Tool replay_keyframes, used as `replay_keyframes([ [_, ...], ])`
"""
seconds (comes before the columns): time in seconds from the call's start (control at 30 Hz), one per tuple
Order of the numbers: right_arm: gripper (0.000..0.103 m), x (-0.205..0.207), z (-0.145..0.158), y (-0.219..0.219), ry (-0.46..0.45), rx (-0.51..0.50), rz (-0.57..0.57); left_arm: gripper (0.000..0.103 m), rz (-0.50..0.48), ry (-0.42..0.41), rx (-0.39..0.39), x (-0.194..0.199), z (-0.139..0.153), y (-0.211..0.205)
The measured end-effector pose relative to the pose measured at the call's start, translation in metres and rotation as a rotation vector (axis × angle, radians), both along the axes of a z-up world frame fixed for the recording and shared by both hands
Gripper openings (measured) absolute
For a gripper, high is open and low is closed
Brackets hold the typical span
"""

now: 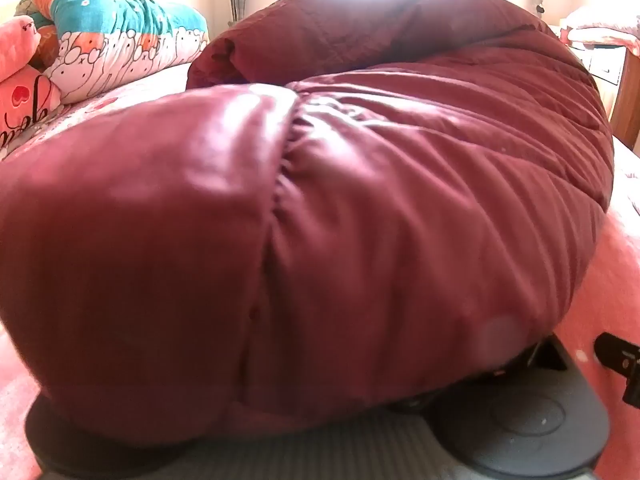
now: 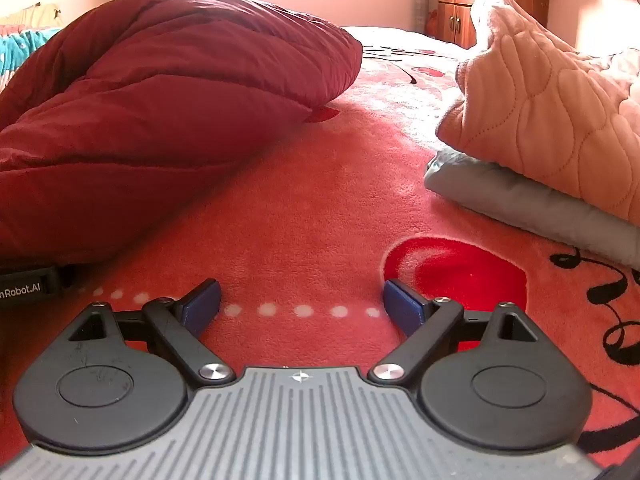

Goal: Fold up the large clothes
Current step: 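Move both open grippers toward the bundled maroon puffer jacket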

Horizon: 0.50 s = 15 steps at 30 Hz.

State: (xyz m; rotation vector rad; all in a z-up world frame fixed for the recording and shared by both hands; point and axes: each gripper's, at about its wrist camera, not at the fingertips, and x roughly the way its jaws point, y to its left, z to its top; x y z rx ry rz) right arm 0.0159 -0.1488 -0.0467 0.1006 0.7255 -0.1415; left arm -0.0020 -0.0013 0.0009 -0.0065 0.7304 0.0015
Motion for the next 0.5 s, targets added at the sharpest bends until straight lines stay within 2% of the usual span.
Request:
replay_keyframes([
  [0.03, 0.103, 0.000, 0.000, 0.000, 0.000, -0.003, 0.000, 0.103, 0.002, 0.040, 0.009, 0.003, 0.000, -0.001],
  [0.07, 0.103, 0.001, 0.000, 0.000, 0.001, -0.008, 0.000, 0.103, -0.002, 0.040, 0.011, 0.003, 0.000, -0.002],
  [0.2, 0.103, 0.001, 0.001, -0.002, -0.001, -0.007, 0.004, 0.103, -0.032, 0.027, 0.010, -0.001, 0.004, -0.006],
  [0.33, 0.103, -0.015, 0.006, -0.003, -0.023, 0.042, -0.004, 0.102, -0.034, -0.003, -0.018, -0.010, 0.009, -0.008],
  [0.4, 0.103, -0.024, 0.009, -0.006, -0.036, 0.072, -0.008, 0.102, -0.036, -0.018, -0.022, -0.038, 0.001, -0.010],
  [0.5, 0.103, -0.045, 0.010, -0.007, -0.030, 0.045, -0.020, 0.102, -0.057, -0.021, 0.015, -0.048, 0.007, -0.016],
])
